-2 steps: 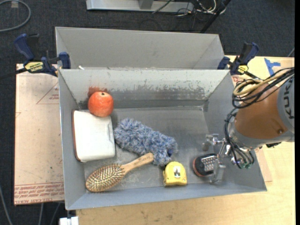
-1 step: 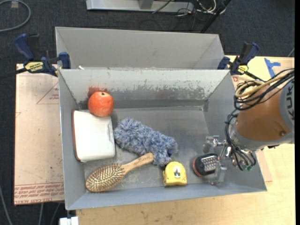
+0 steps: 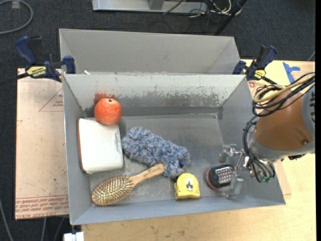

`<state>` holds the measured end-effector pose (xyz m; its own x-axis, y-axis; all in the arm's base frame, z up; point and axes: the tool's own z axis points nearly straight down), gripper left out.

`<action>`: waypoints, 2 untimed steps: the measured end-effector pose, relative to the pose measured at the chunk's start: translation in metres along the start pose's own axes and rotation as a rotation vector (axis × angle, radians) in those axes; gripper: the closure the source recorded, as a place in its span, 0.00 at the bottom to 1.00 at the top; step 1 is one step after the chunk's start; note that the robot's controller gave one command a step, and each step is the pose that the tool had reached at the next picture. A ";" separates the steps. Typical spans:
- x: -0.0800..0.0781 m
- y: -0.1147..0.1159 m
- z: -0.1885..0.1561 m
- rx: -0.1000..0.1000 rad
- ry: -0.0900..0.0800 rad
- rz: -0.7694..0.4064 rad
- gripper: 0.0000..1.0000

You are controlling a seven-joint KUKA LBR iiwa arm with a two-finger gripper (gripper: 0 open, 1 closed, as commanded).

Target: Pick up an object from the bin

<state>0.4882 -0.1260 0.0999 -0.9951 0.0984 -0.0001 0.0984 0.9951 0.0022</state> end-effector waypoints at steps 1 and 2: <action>-0.003 0.004 0.031 0.001 -0.003 -0.027 0.00; 0.001 0.006 0.031 -0.001 0.001 0.156 1.00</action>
Offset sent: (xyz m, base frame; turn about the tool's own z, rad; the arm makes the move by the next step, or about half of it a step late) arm -0.0007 0.0056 -0.0299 0.1583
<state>0.4876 -0.1196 0.0692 -0.9678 0.2518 0.0013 0.2518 0.9678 0.0030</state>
